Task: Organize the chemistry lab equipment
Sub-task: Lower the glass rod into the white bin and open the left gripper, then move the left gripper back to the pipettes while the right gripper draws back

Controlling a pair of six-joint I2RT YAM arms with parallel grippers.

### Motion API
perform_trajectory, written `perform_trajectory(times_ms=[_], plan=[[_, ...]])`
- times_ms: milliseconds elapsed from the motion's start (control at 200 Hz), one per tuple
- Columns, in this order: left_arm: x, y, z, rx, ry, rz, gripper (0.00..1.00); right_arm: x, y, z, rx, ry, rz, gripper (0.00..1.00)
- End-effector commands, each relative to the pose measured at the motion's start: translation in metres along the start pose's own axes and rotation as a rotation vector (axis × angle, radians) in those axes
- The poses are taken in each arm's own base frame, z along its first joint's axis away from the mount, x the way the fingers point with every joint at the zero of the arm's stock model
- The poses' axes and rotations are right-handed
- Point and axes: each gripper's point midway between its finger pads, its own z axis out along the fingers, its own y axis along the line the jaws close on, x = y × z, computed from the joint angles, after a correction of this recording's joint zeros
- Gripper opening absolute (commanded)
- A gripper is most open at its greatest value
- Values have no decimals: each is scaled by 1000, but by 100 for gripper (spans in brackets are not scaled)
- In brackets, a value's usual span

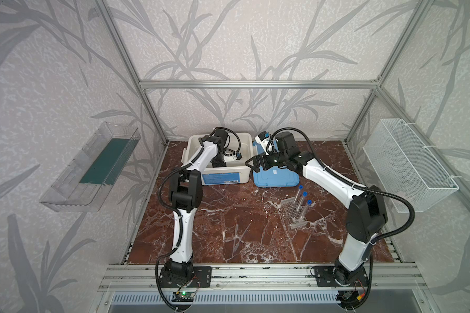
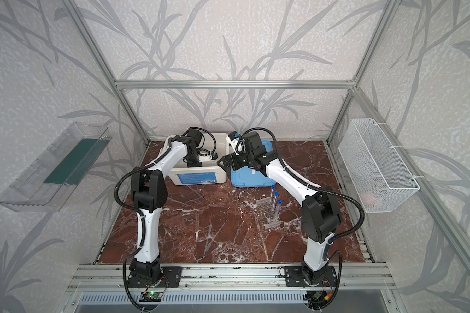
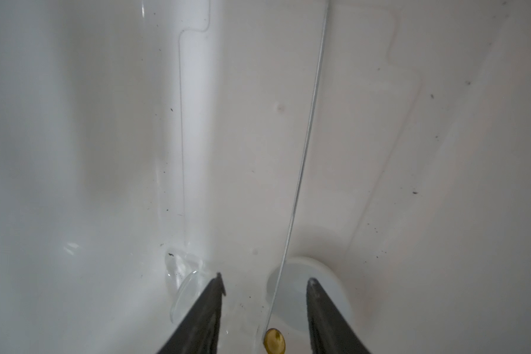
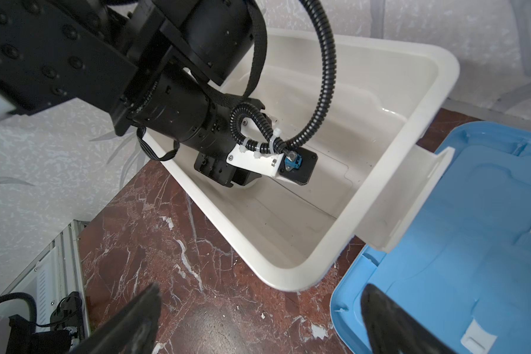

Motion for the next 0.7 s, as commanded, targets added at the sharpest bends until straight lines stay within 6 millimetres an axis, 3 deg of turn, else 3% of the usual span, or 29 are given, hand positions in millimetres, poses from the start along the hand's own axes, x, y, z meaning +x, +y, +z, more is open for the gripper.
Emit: perform_trajectory(times_ms=[0,50,100,305,420,560,695], plan=[[-1,13,-38,-71,-48,-19,50,-6,6,-15,10,-15,-22,99],[-2,16,-46,-82,-72,-24,52,-6,8,-17,9,-17,-22,99],[-2,15,-55,-82,-88,-27,66,-7,9,-20,12,-21,-23,99],[0,23,-84,-135,-120,-70,70,-11,12,-30,23,-36,-25,99],[-4,28,-102,-167,-174,-95,85,-18,19,-45,24,-63,-33,99],[-5,29,-119,-185,-213,-128,85,-19,22,-56,33,-75,-36,99],[-11,40,-150,-271,-303,-214,86,-17,26,-70,48,-86,-41,99]])
